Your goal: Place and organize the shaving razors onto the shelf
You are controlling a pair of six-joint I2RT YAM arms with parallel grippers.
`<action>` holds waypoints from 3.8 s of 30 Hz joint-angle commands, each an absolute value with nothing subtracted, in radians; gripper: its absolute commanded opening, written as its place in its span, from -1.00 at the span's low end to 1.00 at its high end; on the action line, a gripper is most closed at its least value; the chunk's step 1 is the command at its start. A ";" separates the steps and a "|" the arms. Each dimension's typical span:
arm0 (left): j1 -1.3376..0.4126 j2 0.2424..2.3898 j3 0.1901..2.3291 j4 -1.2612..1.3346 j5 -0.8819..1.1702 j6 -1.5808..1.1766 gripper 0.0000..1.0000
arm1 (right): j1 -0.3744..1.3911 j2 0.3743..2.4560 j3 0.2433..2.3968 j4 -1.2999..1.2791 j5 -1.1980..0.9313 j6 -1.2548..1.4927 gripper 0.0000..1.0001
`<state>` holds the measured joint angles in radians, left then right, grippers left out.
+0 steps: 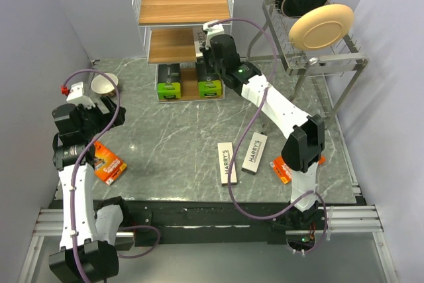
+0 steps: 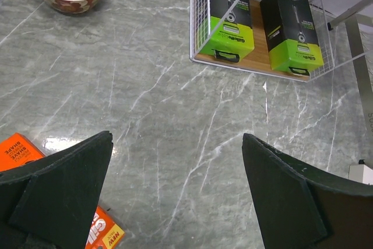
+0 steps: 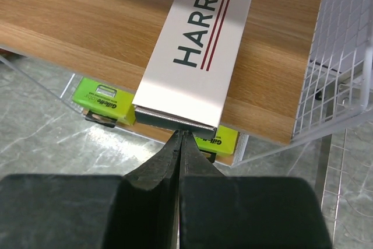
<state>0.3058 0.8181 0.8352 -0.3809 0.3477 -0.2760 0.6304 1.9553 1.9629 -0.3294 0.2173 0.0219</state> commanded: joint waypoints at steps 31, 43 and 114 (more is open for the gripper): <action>-0.862 1.518 0.963 -0.324 0.236 -0.660 0.99 | 0.267 1.177 1.091 -0.354 0.135 0.198 0.53; -0.979 1.689 1.109 -0.308 0.089 -0.733 0.99 | 0.176 1.019 0.908 -0.339 -0.055 0.241 0.64; -0.811 1.511 0.862 -0.291 -0.032 -0.233 -0.01 | 0.156 1.121 1.094 -0.342 -0.153 0.324 1.00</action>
